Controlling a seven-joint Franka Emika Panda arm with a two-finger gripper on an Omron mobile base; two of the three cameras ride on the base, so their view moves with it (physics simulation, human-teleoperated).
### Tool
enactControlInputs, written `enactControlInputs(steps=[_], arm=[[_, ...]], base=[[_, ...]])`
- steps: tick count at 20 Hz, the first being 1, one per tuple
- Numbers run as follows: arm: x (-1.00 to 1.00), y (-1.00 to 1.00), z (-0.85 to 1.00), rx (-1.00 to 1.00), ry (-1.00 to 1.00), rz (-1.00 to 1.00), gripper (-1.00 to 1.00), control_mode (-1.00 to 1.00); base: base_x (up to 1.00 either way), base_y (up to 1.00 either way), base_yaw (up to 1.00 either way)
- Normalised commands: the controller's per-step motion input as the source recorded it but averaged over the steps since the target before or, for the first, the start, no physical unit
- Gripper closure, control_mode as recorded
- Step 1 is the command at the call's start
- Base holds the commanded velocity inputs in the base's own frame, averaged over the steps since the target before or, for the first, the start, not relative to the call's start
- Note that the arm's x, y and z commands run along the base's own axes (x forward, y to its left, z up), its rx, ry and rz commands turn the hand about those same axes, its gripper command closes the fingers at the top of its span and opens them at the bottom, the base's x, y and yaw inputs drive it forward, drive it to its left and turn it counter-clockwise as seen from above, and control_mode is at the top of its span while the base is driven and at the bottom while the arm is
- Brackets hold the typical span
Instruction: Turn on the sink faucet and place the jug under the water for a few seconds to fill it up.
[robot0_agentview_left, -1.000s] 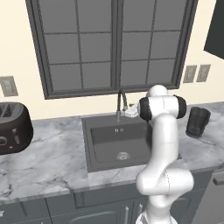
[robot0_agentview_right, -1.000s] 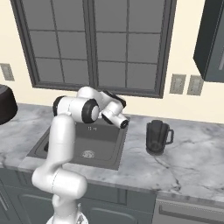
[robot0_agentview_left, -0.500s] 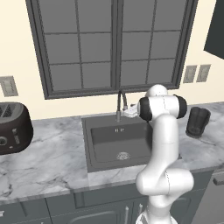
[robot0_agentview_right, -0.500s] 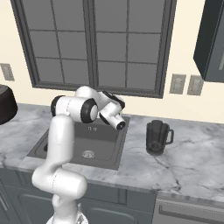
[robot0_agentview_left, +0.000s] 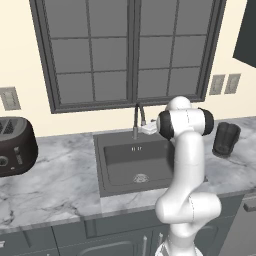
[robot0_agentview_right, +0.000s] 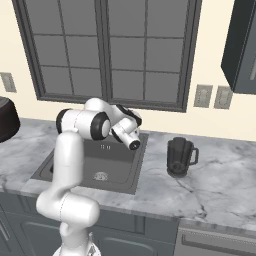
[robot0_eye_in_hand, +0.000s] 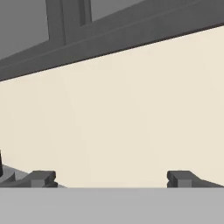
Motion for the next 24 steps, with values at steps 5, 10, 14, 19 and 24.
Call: enactControlInputs(steps=[5, 10, 14, 19, 24], arm=[[0.00, -1.00, 0.00, 0.02, 0.02, 0.00, -1.00, -1.00], [0.00, -1.00, 0.00, 0.00, 0.03, 0.00, -1.00, -1.00], [0.00, -1.00, 0.02, 0.00, 0.03, 0.00, -1.00, -1.00], [0.00, -1.00, 0.09, 0.00, 0.02, 0.00, -1.00, -1.00], [0.00, -1.00, 0.18, 0.00, 0.01, 0.00, -1.00, -1.00]], base=[[0.00, 0.00, 0.00], [0.00, 0.00, 0.00], [0.00, 0.00, 0.00], [0.00, 0.00, 0.00], [0.00, 0.00, 0.00]])
